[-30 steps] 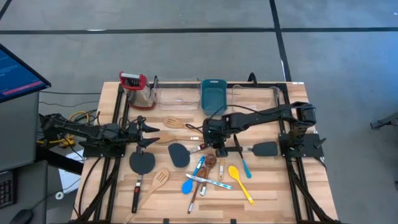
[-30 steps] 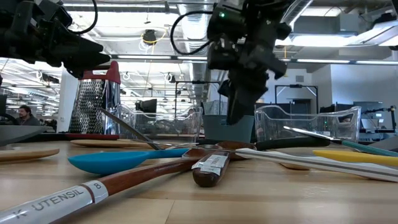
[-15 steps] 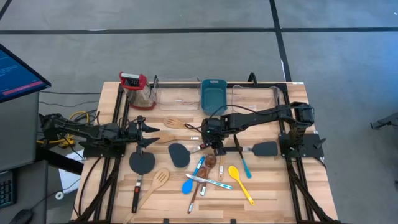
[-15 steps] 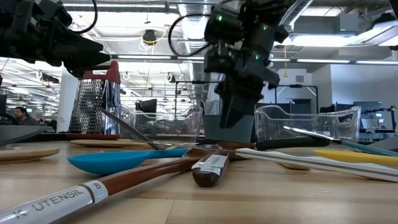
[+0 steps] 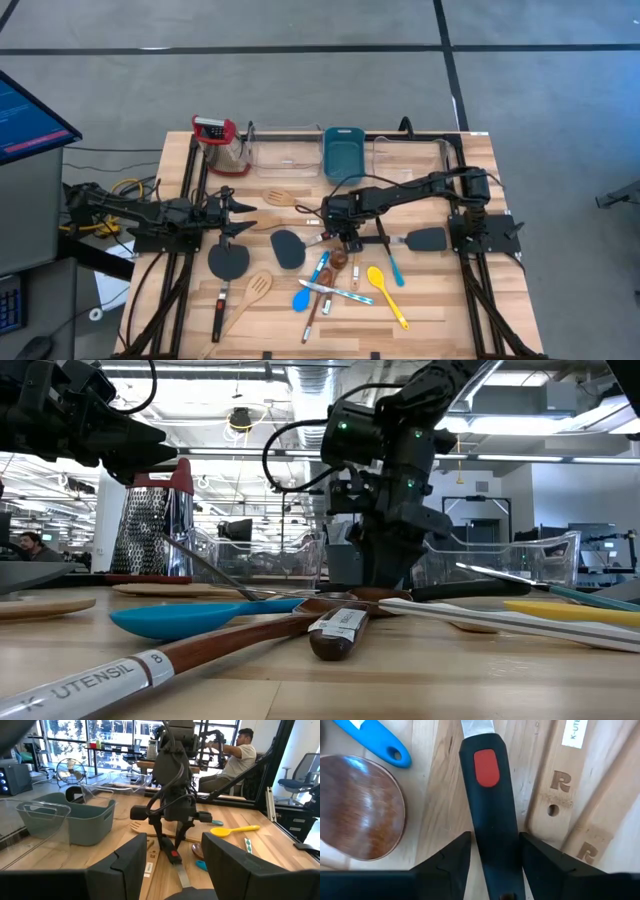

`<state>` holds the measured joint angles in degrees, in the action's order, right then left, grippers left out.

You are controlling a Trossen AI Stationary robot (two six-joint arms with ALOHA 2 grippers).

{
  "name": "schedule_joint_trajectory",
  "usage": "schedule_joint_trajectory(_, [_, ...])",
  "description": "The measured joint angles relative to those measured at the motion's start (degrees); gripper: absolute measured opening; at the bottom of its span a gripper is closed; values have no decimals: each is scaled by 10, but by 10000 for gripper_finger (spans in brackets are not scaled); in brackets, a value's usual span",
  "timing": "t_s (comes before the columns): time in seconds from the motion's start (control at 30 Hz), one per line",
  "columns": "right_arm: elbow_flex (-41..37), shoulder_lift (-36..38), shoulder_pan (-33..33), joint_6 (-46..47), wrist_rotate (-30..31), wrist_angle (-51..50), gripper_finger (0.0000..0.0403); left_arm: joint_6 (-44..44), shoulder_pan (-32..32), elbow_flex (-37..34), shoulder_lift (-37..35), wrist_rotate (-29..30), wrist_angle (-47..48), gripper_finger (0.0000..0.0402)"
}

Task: Pick & Place Kitchen Items
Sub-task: Put the black spatula into the right transparent bin

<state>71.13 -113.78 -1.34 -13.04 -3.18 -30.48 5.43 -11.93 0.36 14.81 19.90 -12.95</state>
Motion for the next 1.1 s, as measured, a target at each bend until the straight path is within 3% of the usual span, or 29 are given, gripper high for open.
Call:
schedule_joint_trajectory(0.37, [-1, 3, -2, -2, -1, -1, 97, 0, 0, 0, 0, 0, 0, 177])
schedule_joint_trajectory(0.6, [-2, 3, -2, 1, 0, -2, 111, 0, 0, 0, 0, 0, 0, 177])
schedule_joint_trajectory(1.1, [9, 1, -2, 15, -3, -24, 96, 0, 0, 0, 0, 0, 0, 177])
